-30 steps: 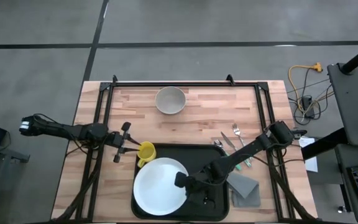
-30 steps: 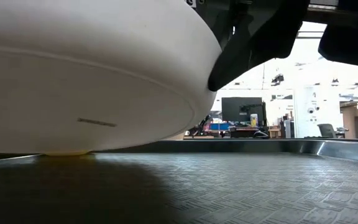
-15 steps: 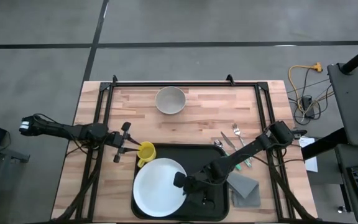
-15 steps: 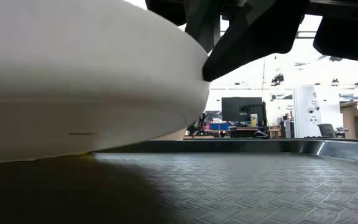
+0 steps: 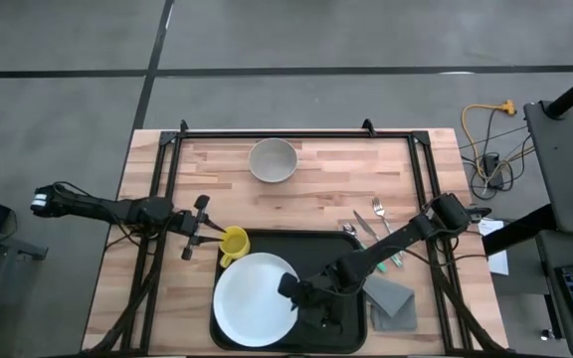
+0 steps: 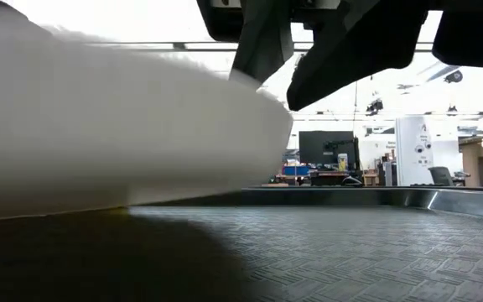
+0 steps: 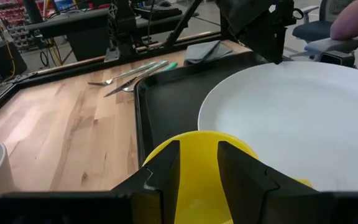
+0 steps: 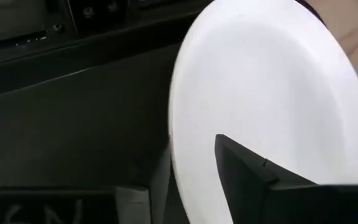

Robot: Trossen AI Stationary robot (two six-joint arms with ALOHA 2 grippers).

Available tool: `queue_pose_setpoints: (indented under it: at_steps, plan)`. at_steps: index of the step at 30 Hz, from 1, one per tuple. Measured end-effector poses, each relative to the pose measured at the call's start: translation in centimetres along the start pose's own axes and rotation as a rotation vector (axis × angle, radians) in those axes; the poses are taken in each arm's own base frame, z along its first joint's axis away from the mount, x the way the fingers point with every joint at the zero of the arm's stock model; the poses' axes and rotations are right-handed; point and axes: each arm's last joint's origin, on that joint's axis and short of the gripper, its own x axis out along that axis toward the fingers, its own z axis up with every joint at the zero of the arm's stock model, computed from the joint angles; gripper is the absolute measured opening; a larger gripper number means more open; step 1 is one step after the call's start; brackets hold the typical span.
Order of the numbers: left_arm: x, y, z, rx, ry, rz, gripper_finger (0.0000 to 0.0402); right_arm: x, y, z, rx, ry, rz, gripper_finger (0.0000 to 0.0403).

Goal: Set up tray
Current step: Put the white plate on the black tray to the bottom right of the yellow mug, then put the gray bowl on the white plate

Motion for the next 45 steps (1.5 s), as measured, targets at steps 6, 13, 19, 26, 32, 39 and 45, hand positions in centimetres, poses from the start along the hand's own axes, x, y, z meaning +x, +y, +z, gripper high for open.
queue_pose_setpoints:
  at_steps: [6, 13, 19, 26, 32, 39, 45]
  plan:
    - [0.0, 0.0, 0.0, 0.0, -0.001, 0.0, 0.0094, 0.0, 0.1, -0.2, 0.041, 0.019, 0.013, 0.0141]
    - [0.0, 0.0, 0.0, 0.0, -0.001, 0.0, 0.0094, -0.5, 0.2, -0.3, 0.029, 0.052, 0.013, 0.0143]
    - [0.0, 0.0, 0.0, -0.001, 0.006, -0.001, 0.0094, -1.8, -0.3, -0.5, 0.043, 0.19, -0.162, 0.0133]
    - [0.1, 0.0, -0.1, -0.001, 0.012, -0.002, 0.0094, -2.8, -1.4, -0.8, 0.068, 0.399, -0.512, 0.0128]
    - [0.1, 0.0, -0.1, -0.001, 0.01, -0.002, 0.0094, -4.0, -3.6, -1.3, 0.167, 0.458, -0.705, 0.0132]
    - [0.1, 0.0, -0.1, -0.001, 0.01, -0.002, 0.0094, -7.0, -6.8, -3.0, 0.426, 0.311, -0.625, 0.0125]
    - [0.1, 0.0, -0.1, -0.001, 0.013, -0.002, 0.0094, -9.9, -8.5, -5.4, 0.567, 0.149, -0.331, 0.0124]
